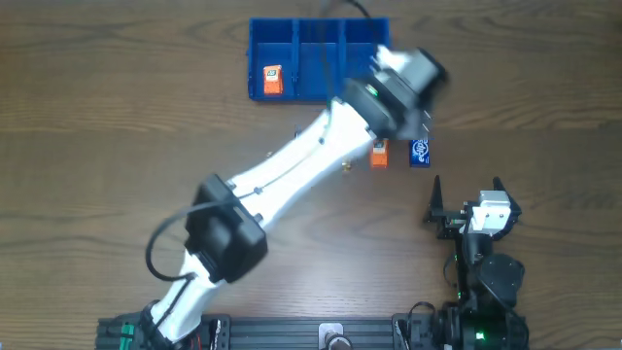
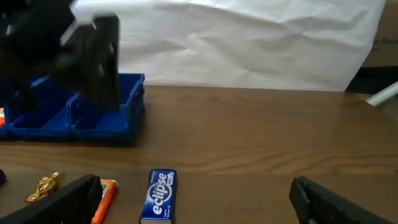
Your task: Sort Candies Into Trays
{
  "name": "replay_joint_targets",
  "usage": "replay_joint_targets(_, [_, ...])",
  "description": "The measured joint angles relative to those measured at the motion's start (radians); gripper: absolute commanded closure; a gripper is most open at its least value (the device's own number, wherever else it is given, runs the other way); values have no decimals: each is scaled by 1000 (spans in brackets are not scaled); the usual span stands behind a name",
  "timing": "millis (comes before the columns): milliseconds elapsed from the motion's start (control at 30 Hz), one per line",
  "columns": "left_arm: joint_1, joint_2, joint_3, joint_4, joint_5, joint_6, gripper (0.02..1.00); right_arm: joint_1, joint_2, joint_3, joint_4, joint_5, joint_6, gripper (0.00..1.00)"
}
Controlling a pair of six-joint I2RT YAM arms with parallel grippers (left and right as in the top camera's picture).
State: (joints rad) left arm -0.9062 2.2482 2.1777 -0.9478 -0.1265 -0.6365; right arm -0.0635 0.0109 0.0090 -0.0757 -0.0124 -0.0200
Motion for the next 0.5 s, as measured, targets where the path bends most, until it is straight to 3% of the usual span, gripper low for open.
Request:
replay_joint_targets(167, [-65, 83, 1, -35, -12, -121, 71, 0, 0, 0, 0, 0, 0, 1])
replay_joint_targets(500, [-10, 190, 1, -34, -3, -175, 106, 0, 0, 0, 0, 0, 0, 1])
